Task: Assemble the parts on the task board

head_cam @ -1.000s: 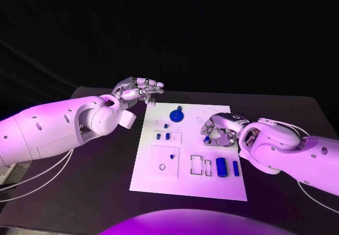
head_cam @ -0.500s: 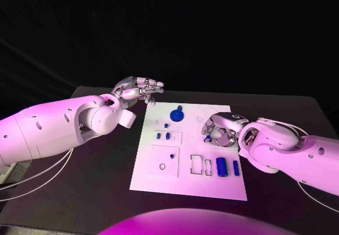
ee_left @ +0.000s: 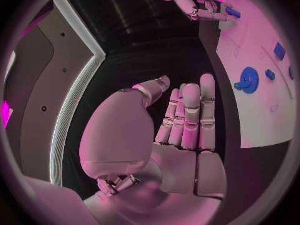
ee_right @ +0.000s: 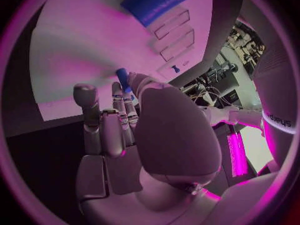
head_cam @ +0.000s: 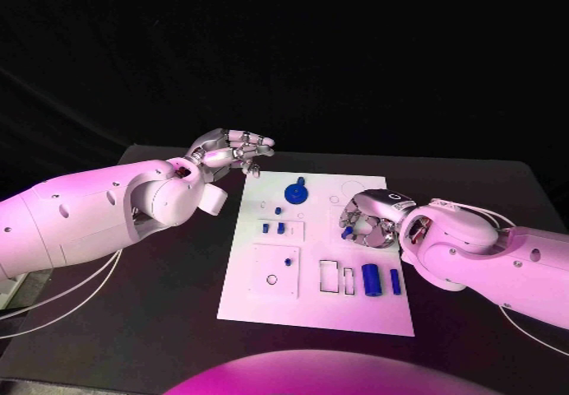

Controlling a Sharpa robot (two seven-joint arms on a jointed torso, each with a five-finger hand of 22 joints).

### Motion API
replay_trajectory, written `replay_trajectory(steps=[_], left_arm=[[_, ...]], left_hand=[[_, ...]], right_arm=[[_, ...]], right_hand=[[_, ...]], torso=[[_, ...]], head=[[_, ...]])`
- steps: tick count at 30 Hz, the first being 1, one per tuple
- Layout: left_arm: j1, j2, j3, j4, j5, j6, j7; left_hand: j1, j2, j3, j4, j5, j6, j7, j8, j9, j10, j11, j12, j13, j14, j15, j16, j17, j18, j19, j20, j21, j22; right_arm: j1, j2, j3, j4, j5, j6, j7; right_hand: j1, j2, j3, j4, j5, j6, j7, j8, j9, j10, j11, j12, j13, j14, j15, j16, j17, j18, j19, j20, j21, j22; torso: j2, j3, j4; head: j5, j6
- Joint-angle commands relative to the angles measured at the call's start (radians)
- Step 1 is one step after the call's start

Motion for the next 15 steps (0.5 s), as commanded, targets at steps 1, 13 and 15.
replay_trajectory(steps=[1, 13, 15], left_arm=[[0.0, 0.001, 0.001, 0.003, 0.001, 0.017, 0.002], [0.0, 0.0, 0.001, 0.002, 0.001, 0.02, -0.001], [0.0, 0.0, 0.001, 0.002, 0.001, 0.02, -0.001]], left_hand=[[0.004, 0.006, -0.005, -0.001, 0.003, -0.007, -0.001, 0.004, 0.002, -0.006, 0.001, 0.001, 0.002, -0.003, 0.006, -0.001, -0.001, 0.014, 0.002, 0.007, -0.005, -0.001], [0.001, 0.006, -0.008, 0.001, 0.003, -0.009, 0.0, 0.004, 0.002, -0.008, 0.002, 0.002, 0.002, -0.003, 0.006, 0.0, 0.0, 0.014, 0.002, 0.008, -0.006, -0.002], [0.001, 0.006, -0.008, 0.001, 0.003, -0.009, 0.0, 0.004, 0.002, -0.008, 0.002, 0.002, 0.002, -0.003, 0.006, 0.0, 0.0, 0.014, 0.002, 0.008, -0.006, -0.002]], right_arm=[[-0.002, 0.002, 0.0, -0.003, -0.021, 0.032, -0.017], [-0.005, 0.003, -0.001, -0.004, -0.02, 0.018, -0.014], [-0.006, 0.003, -0.001, -0.002, -0.016, 0.005, -0.009]], right_hand=[[-0.01, -0.01, -0.003, -0.001, -0.004, -0.003, 0.004, -0.002, -0.003, -0.015, 0.0, -0.007, -0.001, 0.019, 0.005, 0.002, -0.004, -0.011, -0.006, 0.002, -0.009, -0.004], [-0.016, 0.003, -0.02, -0.016, -0.001, -0.022, -0.003, -0.012, -0.007, -0.008, -0.005, -0.005, 0.002, 0.021, 0.002, 0.005, 0.005, -0.012, 0.001, 0.002, -0.006, 0.004], [-0.018, 0.01, -0.009, -0.015, -0.001, -0.021, -0.004, -0.011, -0.007, 0.016, -0.009, 0.004, 0.003, 0.023, -0.001, 0.008, 0.014, -0.013, 0.007, 0.0, 0.001, 0.011]], torso=[[0.0, 0.0001, 0.0001], [0.0, -0.0001, 0.0001], [0.0, 0.0, 0.0005]], head=[[-0.001, 0.0], [-0.001, -0.001], [-0.001, -0.001]])
